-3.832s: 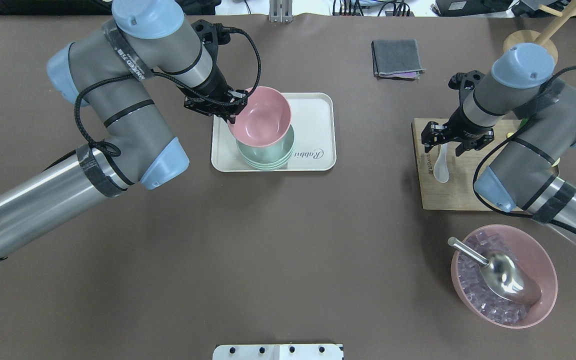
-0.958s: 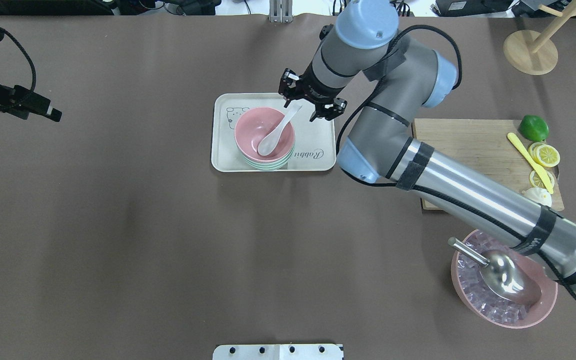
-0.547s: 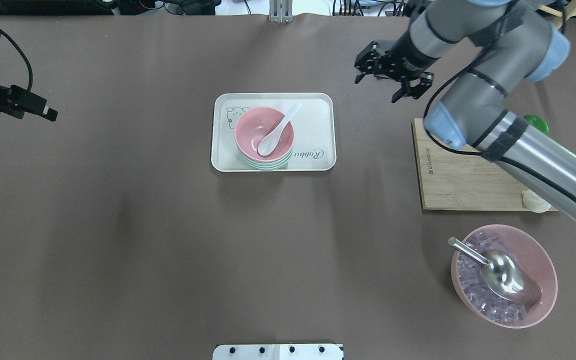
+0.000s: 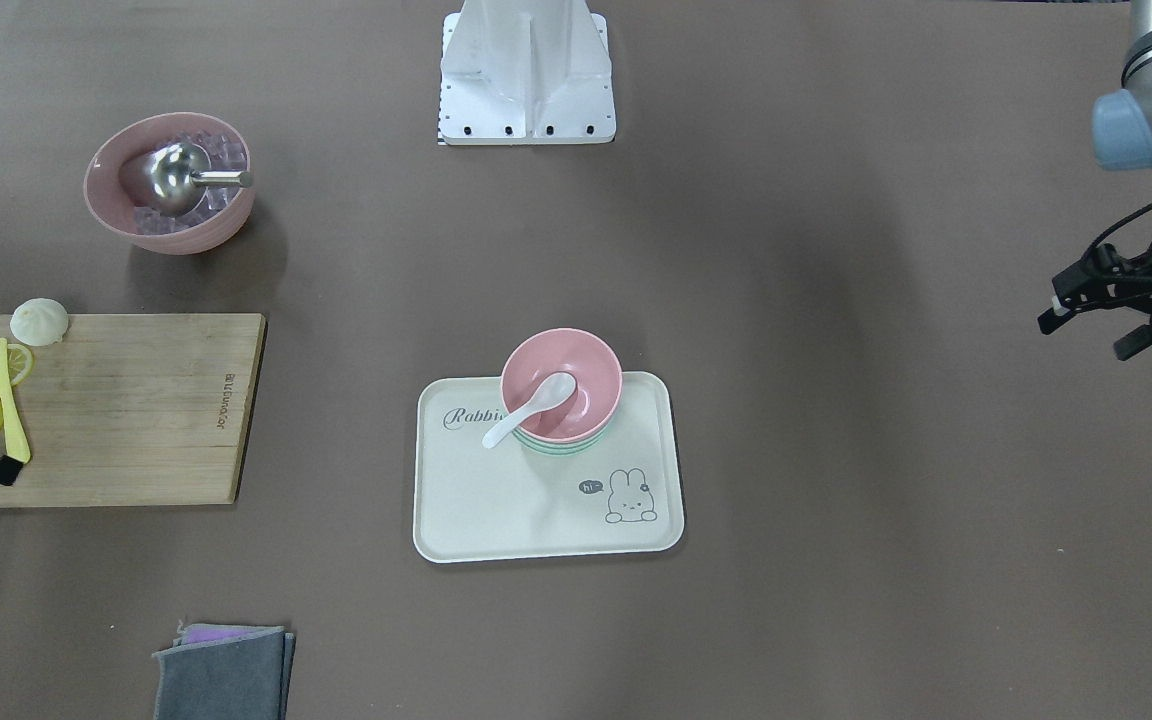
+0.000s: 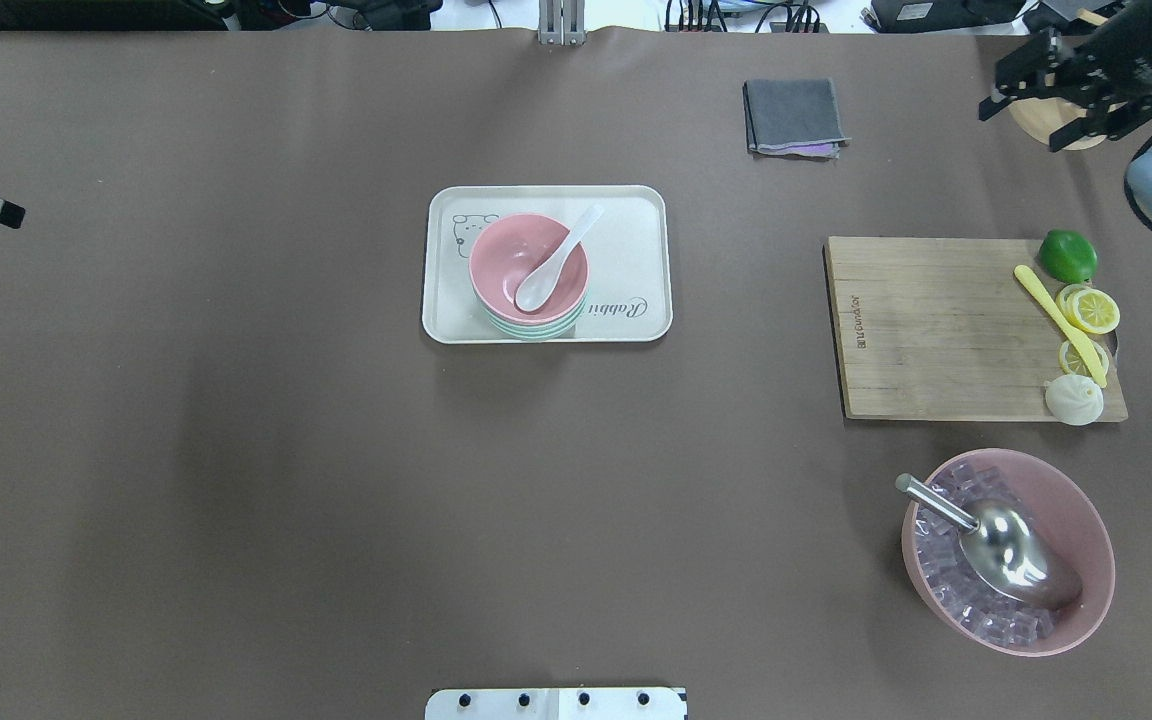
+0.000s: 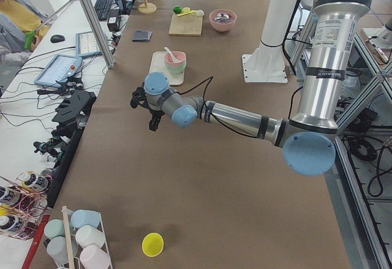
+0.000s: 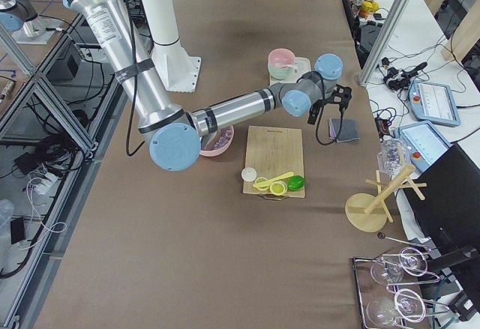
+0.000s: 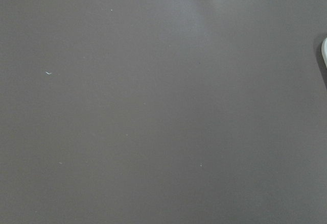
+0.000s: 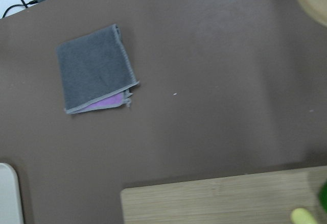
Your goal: Stack pink bowl on green and place spoon
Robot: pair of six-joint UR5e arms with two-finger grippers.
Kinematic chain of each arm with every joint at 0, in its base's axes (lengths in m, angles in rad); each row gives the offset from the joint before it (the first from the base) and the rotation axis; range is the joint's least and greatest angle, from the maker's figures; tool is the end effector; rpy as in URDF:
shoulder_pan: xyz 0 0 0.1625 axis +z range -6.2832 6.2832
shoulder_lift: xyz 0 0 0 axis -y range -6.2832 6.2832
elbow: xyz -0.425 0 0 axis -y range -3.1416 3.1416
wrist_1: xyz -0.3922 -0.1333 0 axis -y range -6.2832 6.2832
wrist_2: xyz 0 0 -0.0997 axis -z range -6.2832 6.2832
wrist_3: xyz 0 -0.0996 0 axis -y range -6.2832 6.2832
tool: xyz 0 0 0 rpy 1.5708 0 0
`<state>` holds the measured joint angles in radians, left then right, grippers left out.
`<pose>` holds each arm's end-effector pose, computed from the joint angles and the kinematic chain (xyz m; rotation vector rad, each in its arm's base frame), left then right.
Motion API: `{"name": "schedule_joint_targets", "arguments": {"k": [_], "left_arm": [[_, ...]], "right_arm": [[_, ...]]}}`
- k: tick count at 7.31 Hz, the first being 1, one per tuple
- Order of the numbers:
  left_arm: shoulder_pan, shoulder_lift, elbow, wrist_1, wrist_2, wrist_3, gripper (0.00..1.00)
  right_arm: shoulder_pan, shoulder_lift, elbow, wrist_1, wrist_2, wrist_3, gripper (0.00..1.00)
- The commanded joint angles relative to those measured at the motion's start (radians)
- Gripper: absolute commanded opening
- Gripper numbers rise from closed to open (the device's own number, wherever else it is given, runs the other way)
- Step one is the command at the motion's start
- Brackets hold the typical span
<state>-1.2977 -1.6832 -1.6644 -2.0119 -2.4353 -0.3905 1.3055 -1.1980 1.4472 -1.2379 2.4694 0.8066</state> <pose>0.0930 -0.5452 0.4961 0.3006 0.9830 0.1726 -0.1176 -0.6440 0.4586 0.0205 -1.0261 0.2317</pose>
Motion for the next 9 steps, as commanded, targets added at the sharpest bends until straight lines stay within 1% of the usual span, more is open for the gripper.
{"name": "schedule_joint_targets", "arguments": {"k": [1,2,3,4,5,7,8,9], "left_arm": [[-0.115,0.052,-0.003,0.091,-0.004,0.241,0.98],[-0.17,0.077,0.008,0.12,0.011,0.348,0.98],[-0.192,0.097,0.024,0.171,0.066,0.436,0.98],[-0.193,0.15,-0.003,0.229,0.076,0.443,0.98],[-0.187,0.19,-0.014,0.239,0.082,0.434,0.98],[-0.183,0.159,-0.014,0.304,0.087,0.34,0.98],[-0.181,0.157,-0.024,0.303,0.104,0.279,0.98],[-0.181,0.157,-0.023,0.273,0.102,0.25,0.98]], "right_arm": [[0.134,-0.066,-0.002,-0.141,-0.004,-0.339,1.0],[0.179,-0.107,-0.002,-0.175,-0.033,-0.469,1.0],[0.195,-0.139,0.001,-0.179,-0.131,-0.623,1.0],[0.189,-0.165,0.007,-0.181,-0.174,-0.747,1.0],[0.189,-0.17,0.012,-0.181,-0.175,-0.757,1.0],[0.189,-0.175,0.012,-0.181,-0.176,-0.758,1.0],[0.189,-0.181,0.012,-0.18,-0.176,-0.759,1.0],[0.189,-0.186,0.021,-0.18,-0.175,-0.759,1.0]]}}
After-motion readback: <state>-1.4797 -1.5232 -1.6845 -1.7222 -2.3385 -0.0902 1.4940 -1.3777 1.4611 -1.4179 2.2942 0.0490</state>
